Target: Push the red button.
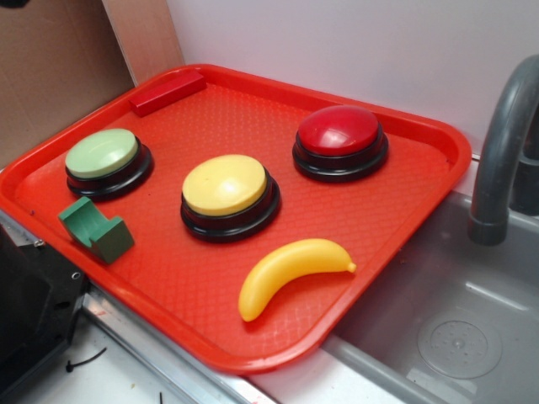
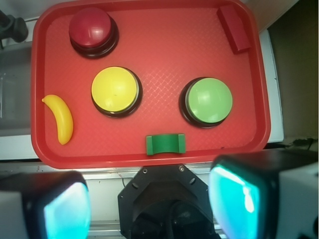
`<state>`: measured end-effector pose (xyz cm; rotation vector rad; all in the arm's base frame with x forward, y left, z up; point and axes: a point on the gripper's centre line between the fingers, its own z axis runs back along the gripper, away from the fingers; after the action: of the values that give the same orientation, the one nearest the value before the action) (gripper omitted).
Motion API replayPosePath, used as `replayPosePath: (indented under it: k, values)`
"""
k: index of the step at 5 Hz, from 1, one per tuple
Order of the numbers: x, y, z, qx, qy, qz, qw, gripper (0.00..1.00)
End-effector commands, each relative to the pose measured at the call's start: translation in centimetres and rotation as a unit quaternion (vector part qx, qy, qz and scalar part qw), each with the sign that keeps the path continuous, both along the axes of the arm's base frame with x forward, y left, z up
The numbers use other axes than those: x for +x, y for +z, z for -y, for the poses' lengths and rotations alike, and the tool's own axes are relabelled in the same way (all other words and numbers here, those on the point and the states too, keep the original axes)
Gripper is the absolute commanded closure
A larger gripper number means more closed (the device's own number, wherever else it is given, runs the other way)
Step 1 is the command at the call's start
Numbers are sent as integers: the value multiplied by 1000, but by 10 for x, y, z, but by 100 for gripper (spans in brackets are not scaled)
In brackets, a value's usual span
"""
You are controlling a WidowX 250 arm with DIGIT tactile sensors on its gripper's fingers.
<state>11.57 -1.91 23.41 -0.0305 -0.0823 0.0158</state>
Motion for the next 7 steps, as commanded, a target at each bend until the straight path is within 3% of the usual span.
replayPosePath:
  k: [1, 2, 5, 6, 7]
  values:
    - [0, 0, 0, 0, 0, 0, 1000, 0]
    - [50, -34, 22, -12, -28, -5, 1000, 0]
    - [50, -34, 22, -12, -28, -5, 1000, 0]
    - [100, -58, 46, 7, -54, 1, 999, 0]
    - [135, -70, 59, 10, -65, 54, 996, 0]
